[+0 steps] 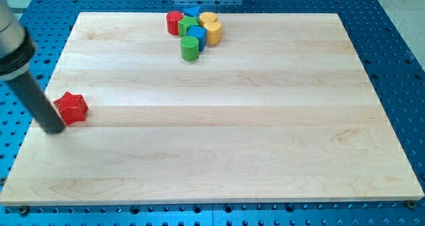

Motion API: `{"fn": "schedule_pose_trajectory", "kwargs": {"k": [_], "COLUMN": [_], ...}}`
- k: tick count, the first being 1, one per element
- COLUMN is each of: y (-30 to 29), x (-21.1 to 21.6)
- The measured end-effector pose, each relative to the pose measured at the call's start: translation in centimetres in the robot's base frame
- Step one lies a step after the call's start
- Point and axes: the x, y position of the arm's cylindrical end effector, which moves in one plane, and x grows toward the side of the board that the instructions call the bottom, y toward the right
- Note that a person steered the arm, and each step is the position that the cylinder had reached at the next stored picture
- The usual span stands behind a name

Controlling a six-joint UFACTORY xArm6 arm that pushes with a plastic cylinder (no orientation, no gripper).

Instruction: Push red star into group of blocks

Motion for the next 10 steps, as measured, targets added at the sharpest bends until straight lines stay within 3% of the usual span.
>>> {"fn": "schedule_pose_trajectory", "kwargs": {"k": [2, 4, 5, 6, 7, 8, 10], "y": [9.2, 11.3, 10.8, 9.7, 13.4, 16.3, 12.1], "x": [-8.3, -14.8, -15.3, -10.3, -11.8, -16.0, -16.3]}}
